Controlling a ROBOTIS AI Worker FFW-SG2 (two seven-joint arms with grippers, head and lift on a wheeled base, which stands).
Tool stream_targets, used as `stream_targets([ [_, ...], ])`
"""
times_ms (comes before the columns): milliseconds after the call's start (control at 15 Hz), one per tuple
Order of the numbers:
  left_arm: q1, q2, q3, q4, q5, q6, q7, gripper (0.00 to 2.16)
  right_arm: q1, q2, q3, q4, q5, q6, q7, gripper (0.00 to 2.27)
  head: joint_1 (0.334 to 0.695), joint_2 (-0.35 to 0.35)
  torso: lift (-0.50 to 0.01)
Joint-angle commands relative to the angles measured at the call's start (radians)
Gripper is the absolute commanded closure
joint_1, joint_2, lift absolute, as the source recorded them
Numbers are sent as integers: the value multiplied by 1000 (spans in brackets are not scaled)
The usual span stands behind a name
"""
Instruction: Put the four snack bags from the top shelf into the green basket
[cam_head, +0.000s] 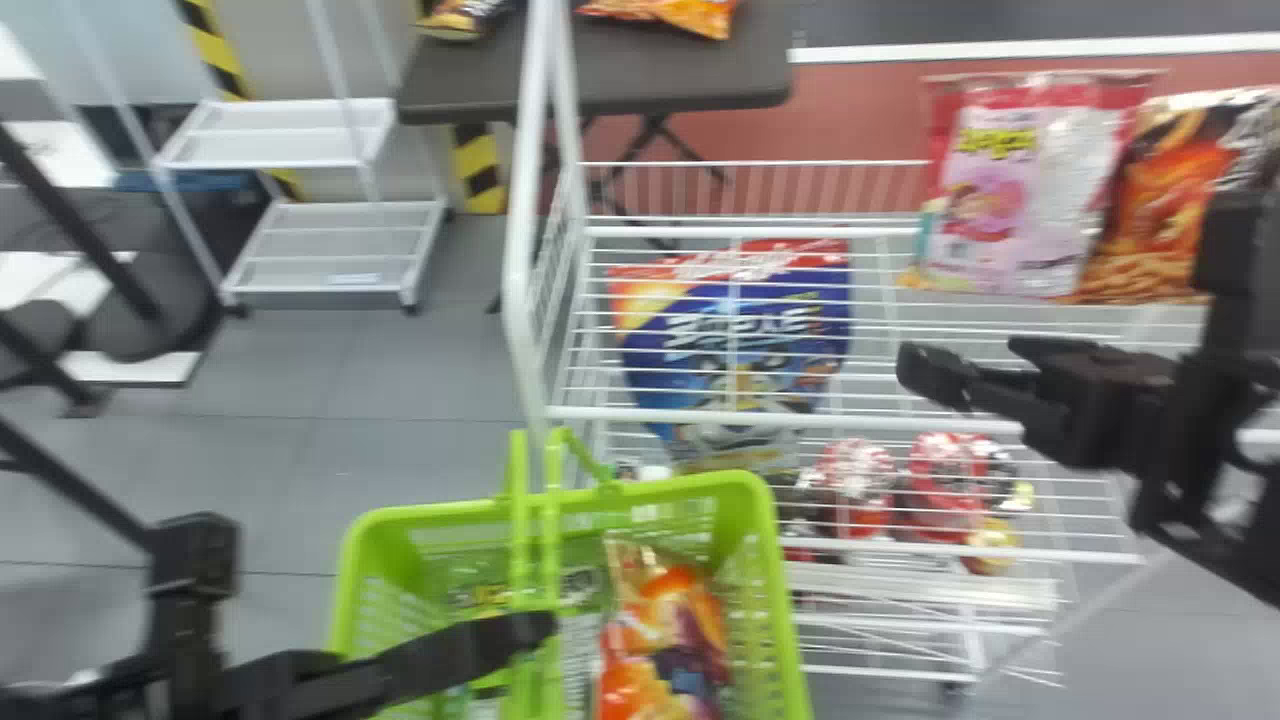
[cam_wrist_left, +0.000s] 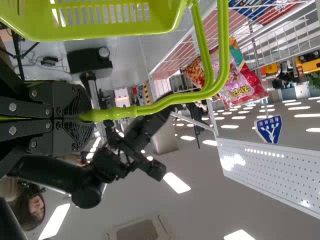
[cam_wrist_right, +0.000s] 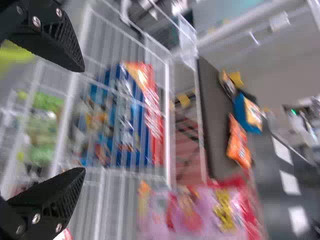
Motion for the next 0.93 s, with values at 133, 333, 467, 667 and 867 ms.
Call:
stream_targets([
  [133, 12, 0, 0, -2, 3, 4, -11, 2135, -197, 0, -23, 320, 165, -193, 2, 63, 695, -111, 0],
  [333, 20, 0, 2, -5, 4, 4, -11, 2135, -314, 6, -10, 541, 245, -358, 2, 63, 695, -154, 0],
  [467, 24, 0, 2, -7, 6, 4, -11, 2135, -372, 9, 22, 677, 294, -472, 3, 63, 695, -172, 0],
  [667, 26, 0, 3, -5, 6, 4, -11, 2135, -450, 29, 63, 837, 364, -533, 2, 70, 695, -164, 0],
  [867, 28, 0, 11, 1, 6, 4, -11, 2135, -482, 28, 73, 909, 381, -527, 3, 903, 695, -143, 0],
])
